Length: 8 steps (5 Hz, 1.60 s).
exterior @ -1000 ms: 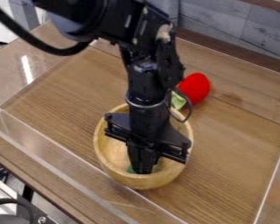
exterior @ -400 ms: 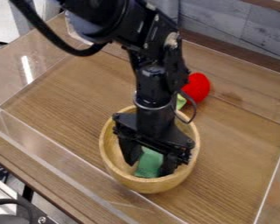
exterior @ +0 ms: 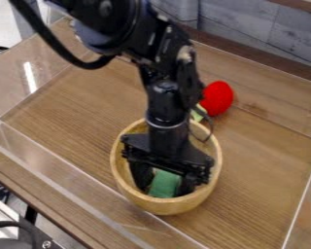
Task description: Remove the green stick from the brown bowl and put it on the table
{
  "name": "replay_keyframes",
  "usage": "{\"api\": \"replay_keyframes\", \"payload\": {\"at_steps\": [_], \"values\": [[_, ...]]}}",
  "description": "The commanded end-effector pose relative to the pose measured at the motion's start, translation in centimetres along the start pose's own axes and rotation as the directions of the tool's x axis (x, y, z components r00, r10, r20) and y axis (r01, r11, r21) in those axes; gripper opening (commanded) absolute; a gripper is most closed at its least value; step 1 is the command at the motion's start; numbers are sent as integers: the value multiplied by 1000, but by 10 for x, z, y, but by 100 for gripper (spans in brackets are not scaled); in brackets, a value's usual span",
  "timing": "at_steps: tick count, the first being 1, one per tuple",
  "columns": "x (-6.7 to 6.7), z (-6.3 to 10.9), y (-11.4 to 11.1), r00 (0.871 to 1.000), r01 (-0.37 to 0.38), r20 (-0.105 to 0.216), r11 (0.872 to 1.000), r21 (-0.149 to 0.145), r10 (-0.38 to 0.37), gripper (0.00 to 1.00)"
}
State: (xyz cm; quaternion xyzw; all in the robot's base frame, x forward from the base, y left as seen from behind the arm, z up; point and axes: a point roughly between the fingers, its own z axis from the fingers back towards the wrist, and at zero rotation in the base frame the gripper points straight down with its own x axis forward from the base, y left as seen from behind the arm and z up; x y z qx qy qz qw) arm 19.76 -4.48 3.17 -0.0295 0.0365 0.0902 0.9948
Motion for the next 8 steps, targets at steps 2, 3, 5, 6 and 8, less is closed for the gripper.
{"api": "replay_keyframes", "payload": {"at_steps": [2,3,5,6,8], "values": [[13,12,-16,999,-30,34,1000,-9,30,100],[17,13,-18,999,-13,35,1000,-7,13,100],[21,4,-16,999,-33,38,999,-15,33,0],[23,1,-9,995,-87,40,996,-23,88,0],[12,-6,-22,983,-176,42,984,-33,178,0]]}}
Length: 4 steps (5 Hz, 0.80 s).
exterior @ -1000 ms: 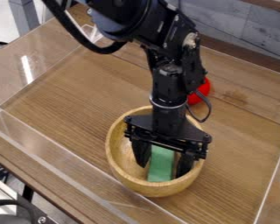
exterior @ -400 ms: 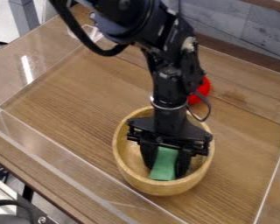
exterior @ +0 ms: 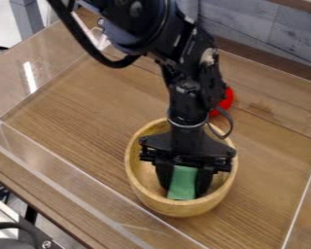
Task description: Remove the green stick from the brown bowl and put it on the table
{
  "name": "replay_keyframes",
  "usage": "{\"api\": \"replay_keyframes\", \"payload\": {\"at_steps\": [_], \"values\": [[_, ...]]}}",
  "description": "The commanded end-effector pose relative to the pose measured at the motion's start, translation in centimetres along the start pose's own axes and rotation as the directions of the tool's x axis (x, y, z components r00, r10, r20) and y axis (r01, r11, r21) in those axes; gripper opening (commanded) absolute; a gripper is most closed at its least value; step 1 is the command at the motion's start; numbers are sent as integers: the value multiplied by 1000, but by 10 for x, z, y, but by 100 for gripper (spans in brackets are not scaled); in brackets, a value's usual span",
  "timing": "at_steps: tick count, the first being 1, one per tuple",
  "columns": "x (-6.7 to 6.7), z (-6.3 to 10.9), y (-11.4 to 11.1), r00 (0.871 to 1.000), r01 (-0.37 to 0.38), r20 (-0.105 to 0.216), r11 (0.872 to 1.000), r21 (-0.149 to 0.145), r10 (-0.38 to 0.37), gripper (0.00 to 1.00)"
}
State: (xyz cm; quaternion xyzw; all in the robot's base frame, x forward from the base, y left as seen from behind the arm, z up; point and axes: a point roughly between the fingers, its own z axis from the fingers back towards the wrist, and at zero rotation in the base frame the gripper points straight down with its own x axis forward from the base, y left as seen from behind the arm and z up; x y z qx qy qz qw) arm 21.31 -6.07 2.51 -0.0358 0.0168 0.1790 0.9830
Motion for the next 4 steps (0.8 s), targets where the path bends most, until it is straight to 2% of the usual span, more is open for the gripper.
{"api": "replay_keyframes", "payload": {"at_steps": [1,3,4], "values": [[-8,-3,-9,999,-45,3,999,-11,45,0],[-18,-10,-10,998,55,-7,998,-9,-55,0],[-20,-5,-3,999,40,-8,999,-10,-40,0]]}}
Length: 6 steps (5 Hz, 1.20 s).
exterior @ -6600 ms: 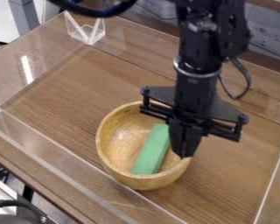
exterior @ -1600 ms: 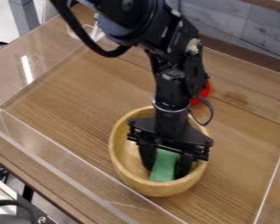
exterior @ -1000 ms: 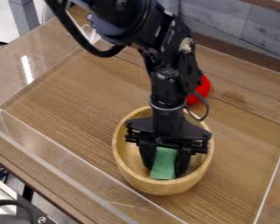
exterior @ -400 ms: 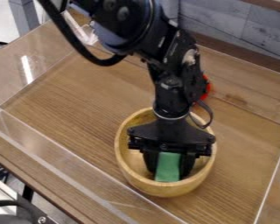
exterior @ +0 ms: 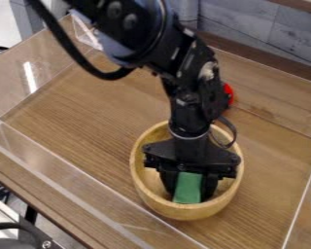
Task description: Remove the green stick from the brown bowl and put it on the table
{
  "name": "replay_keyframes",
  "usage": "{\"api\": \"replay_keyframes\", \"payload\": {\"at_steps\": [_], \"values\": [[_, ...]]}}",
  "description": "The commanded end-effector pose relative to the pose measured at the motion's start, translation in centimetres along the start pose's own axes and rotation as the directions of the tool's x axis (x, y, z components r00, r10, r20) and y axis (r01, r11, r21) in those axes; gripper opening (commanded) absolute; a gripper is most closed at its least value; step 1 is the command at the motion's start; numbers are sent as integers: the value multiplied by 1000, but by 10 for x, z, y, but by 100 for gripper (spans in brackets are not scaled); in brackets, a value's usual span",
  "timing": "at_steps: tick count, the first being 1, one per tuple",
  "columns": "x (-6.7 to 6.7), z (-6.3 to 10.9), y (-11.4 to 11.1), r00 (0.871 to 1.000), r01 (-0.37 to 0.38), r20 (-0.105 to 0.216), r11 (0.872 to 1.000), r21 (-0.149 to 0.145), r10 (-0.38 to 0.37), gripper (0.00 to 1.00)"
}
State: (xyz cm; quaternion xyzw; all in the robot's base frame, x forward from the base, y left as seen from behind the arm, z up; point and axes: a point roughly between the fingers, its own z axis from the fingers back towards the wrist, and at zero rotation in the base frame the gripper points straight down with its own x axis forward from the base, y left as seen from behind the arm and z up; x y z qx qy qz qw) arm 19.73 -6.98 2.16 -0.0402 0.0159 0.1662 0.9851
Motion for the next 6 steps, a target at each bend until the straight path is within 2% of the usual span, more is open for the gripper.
{"api": "replay_keyframes", "payload": {"at_steps": [1,3,5,6], "values": [[-5,5,6,1000,-1,-8,1000,-2,1,0],[-3,0,14,999,-34,-6,999,1,34,0],[-2,4,18,998,-56,-4,998,8,56,0],[0,11,23,1000,-14,-8,1000,13,14,0]]}}
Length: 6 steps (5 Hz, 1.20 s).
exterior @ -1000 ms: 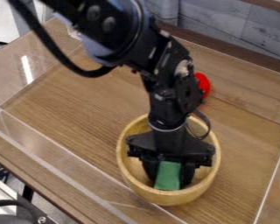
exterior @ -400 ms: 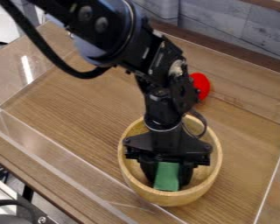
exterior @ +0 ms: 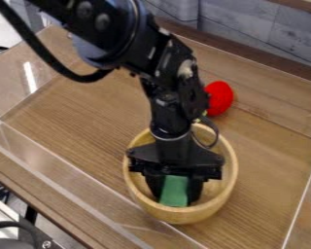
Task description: Remove the green stick from the brown bowl and put it on the table
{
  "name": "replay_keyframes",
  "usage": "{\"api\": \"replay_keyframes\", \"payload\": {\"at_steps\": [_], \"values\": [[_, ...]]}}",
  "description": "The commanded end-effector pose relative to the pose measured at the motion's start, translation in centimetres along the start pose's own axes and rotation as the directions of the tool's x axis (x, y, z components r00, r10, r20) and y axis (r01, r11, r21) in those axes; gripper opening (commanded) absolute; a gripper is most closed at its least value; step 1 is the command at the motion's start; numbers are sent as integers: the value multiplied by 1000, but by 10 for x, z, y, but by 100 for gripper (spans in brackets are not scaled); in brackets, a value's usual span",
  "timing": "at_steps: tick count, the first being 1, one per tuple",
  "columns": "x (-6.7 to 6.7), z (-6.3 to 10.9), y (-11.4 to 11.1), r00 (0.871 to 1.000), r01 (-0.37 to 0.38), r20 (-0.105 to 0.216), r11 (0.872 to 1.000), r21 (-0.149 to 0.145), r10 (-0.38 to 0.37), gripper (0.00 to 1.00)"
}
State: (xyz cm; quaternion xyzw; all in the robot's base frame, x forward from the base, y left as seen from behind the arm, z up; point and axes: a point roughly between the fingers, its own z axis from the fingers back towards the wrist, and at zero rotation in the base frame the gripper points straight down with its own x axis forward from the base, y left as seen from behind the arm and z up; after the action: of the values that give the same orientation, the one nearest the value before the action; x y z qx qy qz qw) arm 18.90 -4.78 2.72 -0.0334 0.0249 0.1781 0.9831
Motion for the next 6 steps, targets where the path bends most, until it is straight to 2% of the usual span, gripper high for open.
{"api": "replay_keyframes", "payload": {"at_steps": [1,2,3,5,6], "values": [[3,9,5,999,52,3,999,1,-52,0],[0,-2,5,1000,-20,6,1000,-3,20,0],[-3,-10,4,996,-92,10,996,-9,92,0],[6,-13,8,998,-68,9,998,-12,68,0],[5,-5,9,998,-56,26,998,-38,57,0]]}}
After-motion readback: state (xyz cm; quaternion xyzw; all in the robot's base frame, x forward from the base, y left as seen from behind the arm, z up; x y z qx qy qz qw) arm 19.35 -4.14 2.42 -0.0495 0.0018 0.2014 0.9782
